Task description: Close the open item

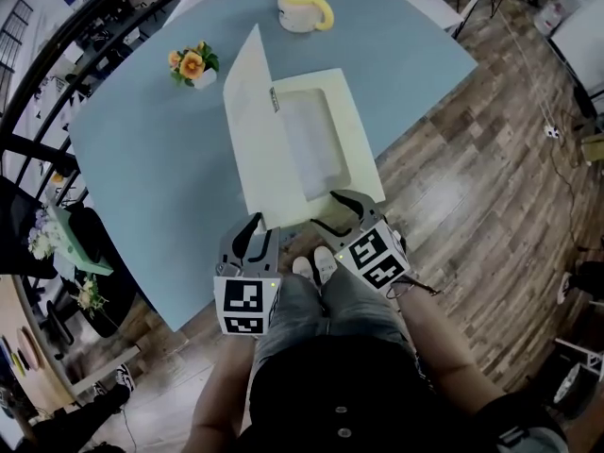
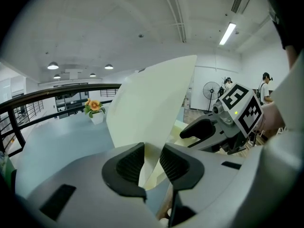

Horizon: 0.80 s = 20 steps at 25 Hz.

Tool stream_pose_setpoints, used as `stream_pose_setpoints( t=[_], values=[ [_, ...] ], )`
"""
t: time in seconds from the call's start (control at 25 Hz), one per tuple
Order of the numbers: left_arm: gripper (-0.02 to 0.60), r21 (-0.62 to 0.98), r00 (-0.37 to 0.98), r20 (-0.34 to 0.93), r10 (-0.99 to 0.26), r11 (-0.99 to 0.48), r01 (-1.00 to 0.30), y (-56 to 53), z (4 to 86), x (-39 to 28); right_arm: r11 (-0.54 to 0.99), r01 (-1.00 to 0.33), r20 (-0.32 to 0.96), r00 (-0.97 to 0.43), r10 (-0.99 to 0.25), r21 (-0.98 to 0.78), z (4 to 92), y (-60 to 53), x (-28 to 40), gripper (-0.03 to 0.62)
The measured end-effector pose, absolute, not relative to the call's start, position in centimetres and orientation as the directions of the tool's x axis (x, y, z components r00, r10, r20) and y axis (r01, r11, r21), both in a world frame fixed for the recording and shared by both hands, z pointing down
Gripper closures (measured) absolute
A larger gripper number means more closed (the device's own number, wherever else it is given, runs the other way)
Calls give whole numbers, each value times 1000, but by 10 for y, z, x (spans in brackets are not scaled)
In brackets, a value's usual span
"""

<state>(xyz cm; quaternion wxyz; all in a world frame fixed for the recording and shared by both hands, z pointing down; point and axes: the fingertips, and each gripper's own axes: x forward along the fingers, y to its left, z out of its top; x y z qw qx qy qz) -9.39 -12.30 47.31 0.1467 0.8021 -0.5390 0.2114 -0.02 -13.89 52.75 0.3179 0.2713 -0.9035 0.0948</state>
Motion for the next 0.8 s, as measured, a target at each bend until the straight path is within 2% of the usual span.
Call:
stream_pose_setpoints(
  t=[0.8],
  values=[
    [436, -60, 422, 563, -710, -545, -836, -130, 485, -48, 823, -569, 614, -650, -449, -1, 527, -138, 3, 335]
  ],
)
